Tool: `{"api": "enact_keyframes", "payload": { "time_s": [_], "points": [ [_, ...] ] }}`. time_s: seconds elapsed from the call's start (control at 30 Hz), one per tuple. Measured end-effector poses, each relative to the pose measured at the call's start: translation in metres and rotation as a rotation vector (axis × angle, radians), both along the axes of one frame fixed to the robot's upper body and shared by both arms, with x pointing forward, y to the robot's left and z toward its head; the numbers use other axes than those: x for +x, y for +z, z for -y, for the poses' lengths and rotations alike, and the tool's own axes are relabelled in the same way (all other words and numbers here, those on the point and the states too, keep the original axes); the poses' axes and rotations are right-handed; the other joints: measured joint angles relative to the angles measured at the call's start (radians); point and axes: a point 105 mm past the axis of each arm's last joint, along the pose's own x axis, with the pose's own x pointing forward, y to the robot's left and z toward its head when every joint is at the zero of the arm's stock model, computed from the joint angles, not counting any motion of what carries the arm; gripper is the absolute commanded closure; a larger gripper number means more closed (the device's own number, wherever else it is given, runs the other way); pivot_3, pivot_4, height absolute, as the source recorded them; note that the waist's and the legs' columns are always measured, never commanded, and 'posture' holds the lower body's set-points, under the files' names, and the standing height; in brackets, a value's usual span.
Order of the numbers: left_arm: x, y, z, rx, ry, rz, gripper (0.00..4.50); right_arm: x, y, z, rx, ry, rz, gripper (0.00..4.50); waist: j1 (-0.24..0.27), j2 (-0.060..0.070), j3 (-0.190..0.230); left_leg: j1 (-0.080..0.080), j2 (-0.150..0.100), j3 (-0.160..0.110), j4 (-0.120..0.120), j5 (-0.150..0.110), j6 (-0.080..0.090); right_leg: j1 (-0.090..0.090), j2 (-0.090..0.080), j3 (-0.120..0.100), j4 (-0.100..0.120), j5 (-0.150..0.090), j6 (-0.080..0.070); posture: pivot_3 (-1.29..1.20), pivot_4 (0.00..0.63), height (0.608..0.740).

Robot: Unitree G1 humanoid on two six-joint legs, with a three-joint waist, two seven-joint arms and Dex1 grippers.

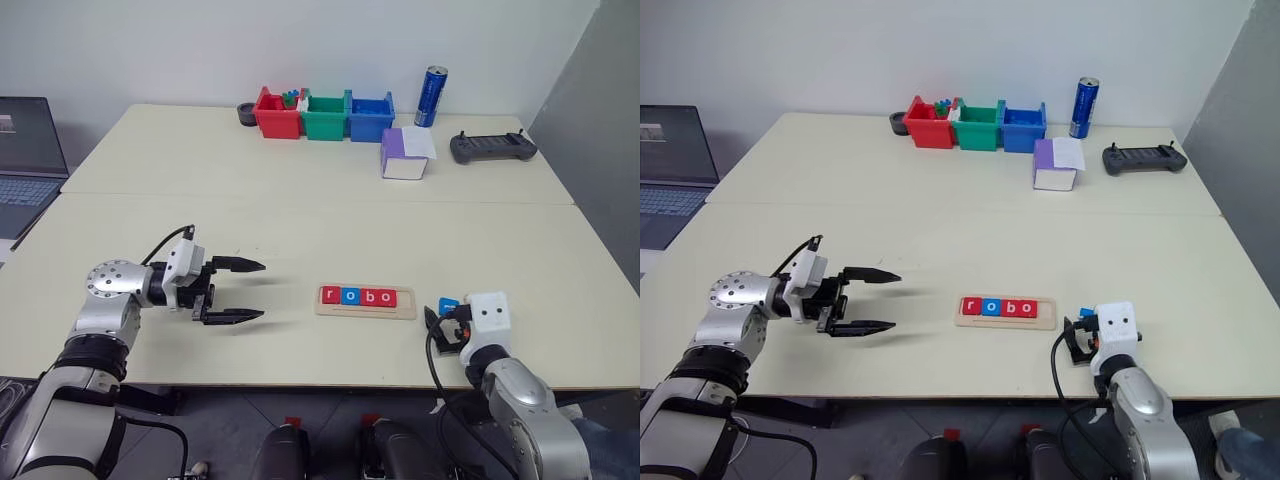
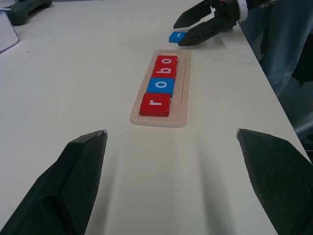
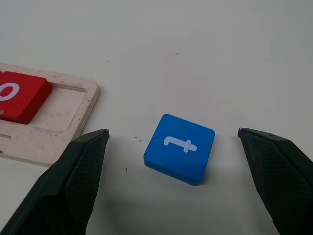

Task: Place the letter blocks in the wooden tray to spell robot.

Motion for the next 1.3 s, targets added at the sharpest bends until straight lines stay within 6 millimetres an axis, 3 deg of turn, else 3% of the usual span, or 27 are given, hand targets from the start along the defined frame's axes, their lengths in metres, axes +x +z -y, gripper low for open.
{"api": "enact_keyframes", "payload": {
  "time_s": [0.07,0.27,0.37,0.57,0.73,0.93,1.07,1.17,1.3],
  "points": [
    [0.001,0.001,0.0,0.0,-0.001,0.003,0.0,0.004,0.0,0.0,0.003,-0.005,0.003,0.59,0.0,0.0,0.0,0.0,0.0,0.0,0.0,0.0,0.0,0.0,0.0,0.0,0.0,0.0,0.0,0.0,0.15,0.74],
    [0.002,0.004,0.001,0.0,-0.003,0.012,0.0,0.008,-0.001,0.007,0.005,-0.024,0.01,2.59,0.001,-0.001,0.0,0.0,0.0,0.0,0.0,0.0,0.0,0.0,0.0,0.0,0.0,0.0,0.0,0.0,0.15,0.74],
    [0.002,0.004,0.001,0.0,-0.003,0.012,0.0,0.011,-0.001,0.016,0.0,-0.035,0.015,3.03,0.001,-0.001,0.0,0.0,0.0,0.0,0.0,0.0,0.0,0.001,0.0,0.0,0.0,0.0,0.0,0.0,0.15,0.74],
    [0.002,0.003,0.001,0.0,-0.003,0.011,0.0,0.015,0.0,0.034,-0.025,0.056,0.003,3.03,0.002,-0.001,-0.001,0.0,-0.001,0.0,0.0,0.0,0.0,0.001,0.0,0.0,0.0,0.0,0.0,0.0,0.15,0.74],
    [0.002,0.003,0.001,0.001,-0.002,0.011,0.0,0.012,0.004,0.036,-0.076,0.44,-0.024,3.03,0.002,-0.001,0.0,0.001,-0.001,-0.001,0.0,0.0,0.001,0.002,0.001,-0.001,-0.001,0.0,0.0,0.0,0.15,0.74],
    [0.002,0.004,0.0,0.004,-0.002,0.013,0.0,0.027,0.025,0.026,-0.193,0.912,0.0,3.03,-0.004,-0.001,0.0,0.001,0.0,-0.002,0.0,0.0,0.001,0.003,0.003,-0.002,-0.001,0.001,0.001,0.0,0.15,0.74],
    [0.002,0.007,-0.003,0.015,0.003,0.018,0.0,0.022,0.018,0.02,-0.272,1.201,-0.093,3.03,0.002,0.0,0.0,0.001,0.0,-0.002,0.0,0.0,0.001,0.003,0.002,-0.003,-0.002,0.001,0.001,0.0,0.15,0.74],
    [-0.001,0.007,-0.005,0.02,0.003,0.019,0.0,0.019,0.007,0.023,-0.319,1.331,-0.162,3.03,0.003,0.0,0.001,0.001,0.0,-0.001,0.001,0.0,0.001,0.003,0.001,-0.002,-0.002,0.001,0.001,0.0,0.15,0.74],
    [-0.004,0.005,-0.006,0.016,0.005,0.021,0.0,0.025,0.007,0.025,-0.331,1.393,-0.167,3.03,0.003,0.0,0.001,0.002,0.0,-0.001,0.002,0.0,0.0,0.004,0.001,-0.002,-0.001,0.001,0.001,0.0,0.15,0.74]
  ]
}}
